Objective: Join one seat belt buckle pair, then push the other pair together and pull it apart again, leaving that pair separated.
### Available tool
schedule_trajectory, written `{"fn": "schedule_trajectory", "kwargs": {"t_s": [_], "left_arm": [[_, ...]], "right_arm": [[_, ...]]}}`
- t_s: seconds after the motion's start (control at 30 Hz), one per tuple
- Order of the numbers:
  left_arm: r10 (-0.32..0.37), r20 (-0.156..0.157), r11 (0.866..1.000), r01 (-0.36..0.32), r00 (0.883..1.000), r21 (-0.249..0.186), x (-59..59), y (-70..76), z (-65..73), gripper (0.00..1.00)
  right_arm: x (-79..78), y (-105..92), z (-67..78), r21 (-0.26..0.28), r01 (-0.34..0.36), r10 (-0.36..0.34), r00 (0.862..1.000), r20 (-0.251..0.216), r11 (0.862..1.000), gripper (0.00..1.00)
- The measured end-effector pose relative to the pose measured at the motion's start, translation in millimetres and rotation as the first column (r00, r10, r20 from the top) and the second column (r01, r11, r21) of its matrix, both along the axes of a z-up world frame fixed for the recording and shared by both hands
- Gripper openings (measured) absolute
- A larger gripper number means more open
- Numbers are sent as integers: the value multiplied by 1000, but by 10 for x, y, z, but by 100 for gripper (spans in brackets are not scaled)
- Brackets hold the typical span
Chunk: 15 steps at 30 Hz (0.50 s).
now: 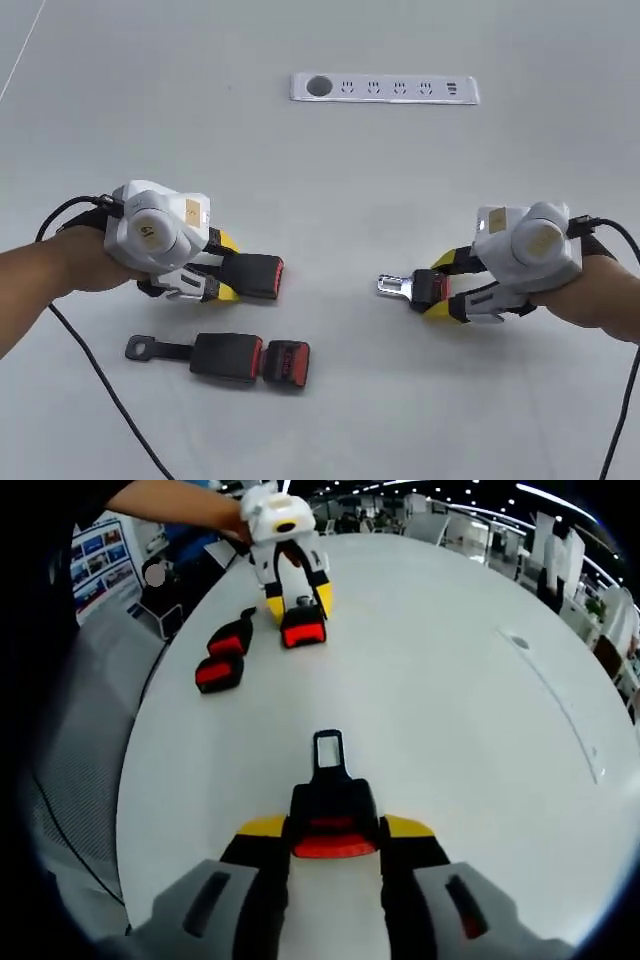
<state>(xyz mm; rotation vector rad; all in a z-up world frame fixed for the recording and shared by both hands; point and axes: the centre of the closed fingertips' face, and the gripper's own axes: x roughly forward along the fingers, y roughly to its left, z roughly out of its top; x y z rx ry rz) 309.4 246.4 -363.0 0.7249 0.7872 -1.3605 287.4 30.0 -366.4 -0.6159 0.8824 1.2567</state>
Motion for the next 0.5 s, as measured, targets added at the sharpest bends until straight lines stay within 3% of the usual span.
{"fn": "schedule_trajectory", "kwargs": {"t_s": [0.03,0.33,0.5], "left_arm": [[0,-4,1000,1,1000,3,-3,2,2,34],[14,-4,999,-14,1000,34,-10,-18,-11,34],[9,-5,998,-9,1000,55,-11,-28,-18,34]], "right_arm": [[50,-6,5,-7,-8,8,1000,23,1000,35],[27,-3,-24,-73,-92,91,996,-12,993,34],[-2,31,-28,-85,-105,104,994,-24,991,34]]}}
